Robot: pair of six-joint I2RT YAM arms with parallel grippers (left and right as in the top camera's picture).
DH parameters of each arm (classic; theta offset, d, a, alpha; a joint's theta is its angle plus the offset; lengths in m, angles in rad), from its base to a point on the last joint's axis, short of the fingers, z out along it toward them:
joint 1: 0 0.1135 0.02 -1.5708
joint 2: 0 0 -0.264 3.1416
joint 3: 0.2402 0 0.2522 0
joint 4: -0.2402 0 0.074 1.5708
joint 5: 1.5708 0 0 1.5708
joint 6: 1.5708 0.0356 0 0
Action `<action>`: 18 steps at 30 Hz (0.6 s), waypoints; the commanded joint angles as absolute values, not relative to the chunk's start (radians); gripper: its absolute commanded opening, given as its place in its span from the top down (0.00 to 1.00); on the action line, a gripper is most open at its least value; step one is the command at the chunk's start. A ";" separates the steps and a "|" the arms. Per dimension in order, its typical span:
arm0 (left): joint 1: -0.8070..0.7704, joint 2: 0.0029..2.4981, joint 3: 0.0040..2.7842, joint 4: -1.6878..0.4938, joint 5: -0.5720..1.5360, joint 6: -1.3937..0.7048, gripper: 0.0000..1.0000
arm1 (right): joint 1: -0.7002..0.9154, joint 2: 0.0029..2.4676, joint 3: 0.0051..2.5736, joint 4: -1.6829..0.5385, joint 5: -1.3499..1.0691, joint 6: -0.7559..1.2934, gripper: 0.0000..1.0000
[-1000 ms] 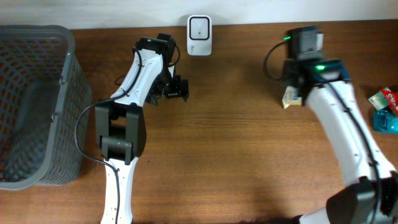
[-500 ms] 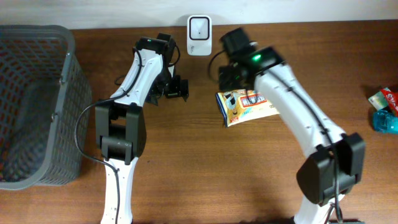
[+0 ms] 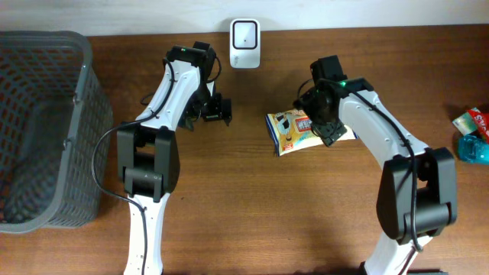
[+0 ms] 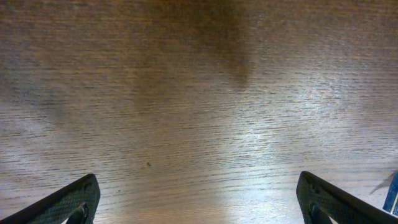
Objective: Scan the item barcode
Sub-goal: 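Hold yellow bag up in front of the scanner with right gripper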
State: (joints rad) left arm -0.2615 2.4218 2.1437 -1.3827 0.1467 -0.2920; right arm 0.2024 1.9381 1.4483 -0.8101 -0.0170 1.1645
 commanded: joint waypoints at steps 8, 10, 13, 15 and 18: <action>-0.260 2.426 2.140 -1.381 0.154 -0.290 0.01 | 0.197 2.131 1.446 -0.744 -0.018 1.044 0.48; -0.260 2.426 2.140 -1.381 0.154 -0.290 0.01 | 0.195 2.131 1.504 -0.778 -0.017 0.900 0.88; -0.260 2.426 2.140 -1.377 0.153 -0.290 0.01 | 0.198 2.131 1.642 -0.839 -0.028 0.713 0.91; -0.260 2.426 2.140 -1.354 0.153 -0.290 0.01 | 0.214 2.131 1.760 -0.836 -0.067 0.490 0.95; -0.260 2.426 2.140 -1.317 0.153 -0.290 0.01 | 0.242 2.131 1.820 -0.733 -0.068 0.370 0.96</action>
